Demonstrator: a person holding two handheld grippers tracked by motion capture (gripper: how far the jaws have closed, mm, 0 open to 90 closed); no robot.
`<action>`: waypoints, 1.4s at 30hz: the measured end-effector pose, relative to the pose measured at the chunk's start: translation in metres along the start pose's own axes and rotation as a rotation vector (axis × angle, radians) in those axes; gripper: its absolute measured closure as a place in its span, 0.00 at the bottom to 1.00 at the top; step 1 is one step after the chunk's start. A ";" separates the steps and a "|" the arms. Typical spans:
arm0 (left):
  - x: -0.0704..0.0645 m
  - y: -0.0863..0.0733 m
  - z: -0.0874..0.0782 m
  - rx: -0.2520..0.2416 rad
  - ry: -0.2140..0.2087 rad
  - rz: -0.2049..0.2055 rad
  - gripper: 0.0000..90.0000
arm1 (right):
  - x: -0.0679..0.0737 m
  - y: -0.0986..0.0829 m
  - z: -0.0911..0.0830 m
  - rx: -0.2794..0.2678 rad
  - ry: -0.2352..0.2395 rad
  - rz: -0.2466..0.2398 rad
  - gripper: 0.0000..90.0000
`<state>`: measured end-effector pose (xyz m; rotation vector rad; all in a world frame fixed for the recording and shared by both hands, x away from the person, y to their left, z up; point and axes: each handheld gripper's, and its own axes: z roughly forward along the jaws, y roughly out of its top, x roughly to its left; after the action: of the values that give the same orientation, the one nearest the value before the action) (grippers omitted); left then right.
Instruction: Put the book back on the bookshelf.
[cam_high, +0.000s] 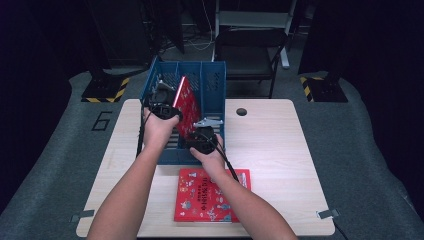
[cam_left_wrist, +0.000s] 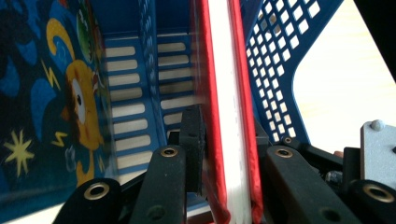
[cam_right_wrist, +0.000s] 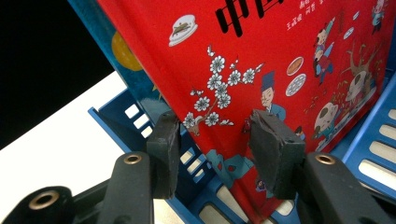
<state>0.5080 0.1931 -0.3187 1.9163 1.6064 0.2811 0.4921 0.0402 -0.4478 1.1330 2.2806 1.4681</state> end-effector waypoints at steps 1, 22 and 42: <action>0.000 0.001 0.001 -0.001 0.001 0.003 0.85 | 0.000 0.000 0.000 0.000 -0.002 0.001 0.60; -0.005 -0.001 0.003 -0.078 -0.046 0.015 0.74 | -0.005 0.003 -0.002 -0.002 -0.022 -0.014 0.63; -0.003 -0.037 0.002 -0.295 -0.048 0.023 0.79 | -0.004 -0.002 -0.004 0.002 -0.038 -0.035 0.69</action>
<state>0.4777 0.1922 -0.3408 1.7027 1.4245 0.4517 0.4915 0.0338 -0.4482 1.1062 2.2655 1.4194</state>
